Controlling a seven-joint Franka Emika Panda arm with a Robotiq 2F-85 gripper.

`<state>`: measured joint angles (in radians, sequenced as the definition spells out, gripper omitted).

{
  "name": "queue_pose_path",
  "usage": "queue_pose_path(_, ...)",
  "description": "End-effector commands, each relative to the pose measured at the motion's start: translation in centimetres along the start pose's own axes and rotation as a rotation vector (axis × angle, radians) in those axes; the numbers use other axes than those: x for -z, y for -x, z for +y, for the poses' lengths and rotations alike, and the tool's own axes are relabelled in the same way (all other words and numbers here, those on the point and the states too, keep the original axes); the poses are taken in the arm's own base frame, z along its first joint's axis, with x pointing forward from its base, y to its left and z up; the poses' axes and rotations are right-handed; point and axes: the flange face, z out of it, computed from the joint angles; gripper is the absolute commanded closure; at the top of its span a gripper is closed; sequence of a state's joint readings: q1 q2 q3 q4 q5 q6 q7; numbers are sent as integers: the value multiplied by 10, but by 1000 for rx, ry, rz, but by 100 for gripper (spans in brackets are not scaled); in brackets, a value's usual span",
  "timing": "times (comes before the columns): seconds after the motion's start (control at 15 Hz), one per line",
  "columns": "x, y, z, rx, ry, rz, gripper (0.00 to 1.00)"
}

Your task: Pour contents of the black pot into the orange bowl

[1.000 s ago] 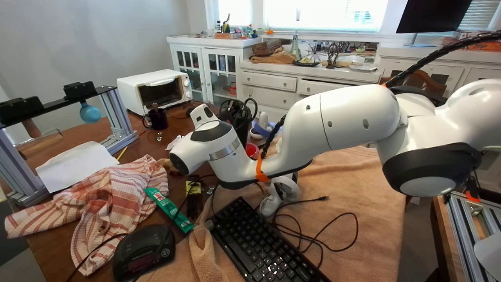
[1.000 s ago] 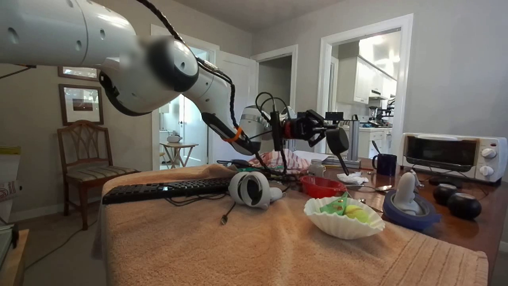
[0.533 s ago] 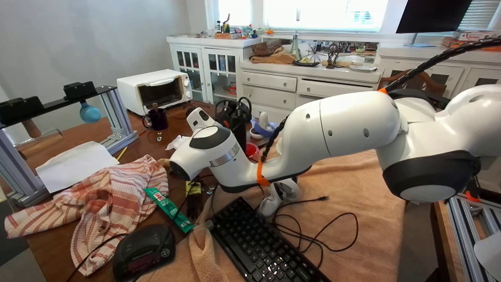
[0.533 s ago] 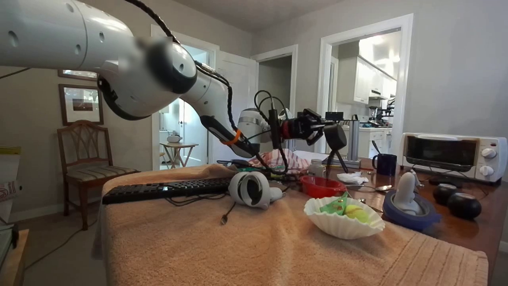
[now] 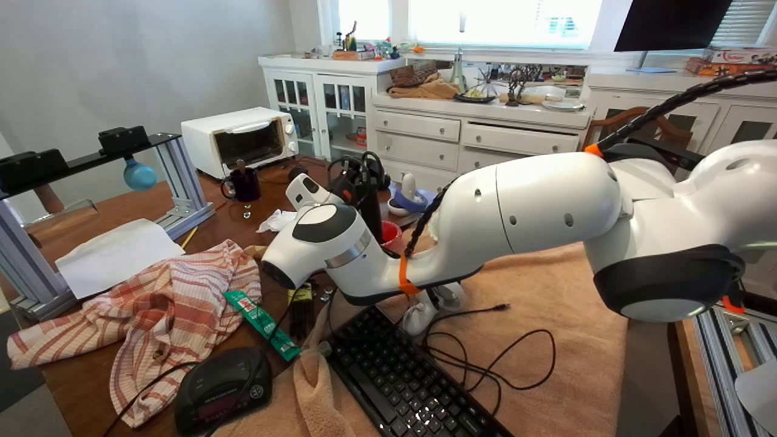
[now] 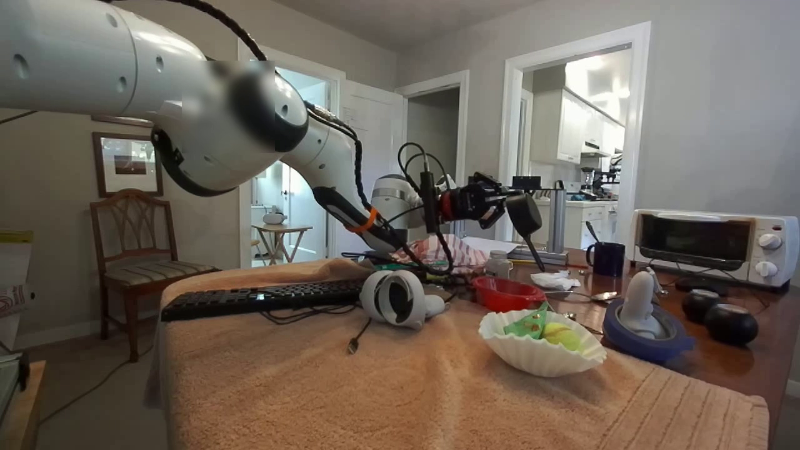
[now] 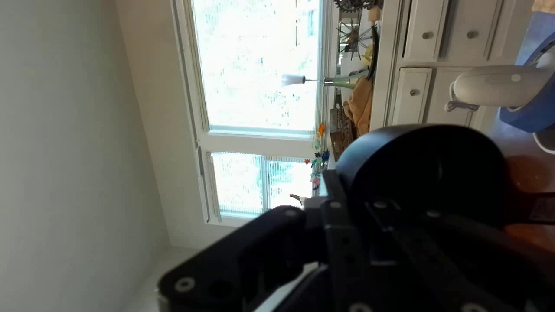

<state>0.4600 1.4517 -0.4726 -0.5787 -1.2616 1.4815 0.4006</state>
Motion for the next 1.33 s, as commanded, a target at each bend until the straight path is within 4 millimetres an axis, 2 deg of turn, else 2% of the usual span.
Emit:
queue_pose_path(0.0, 6, -1, 1, 15, 44, 11, 99)
queue_pose_path(0.6, 9, -1, -3, 33, 46, 17, 99)
queue_pose_path(1.13, -3, 1, 15, -76, -62, -57, 99)
queue_pose_path(1.27, -10, 3, 18, -141, -138, -112, 99)
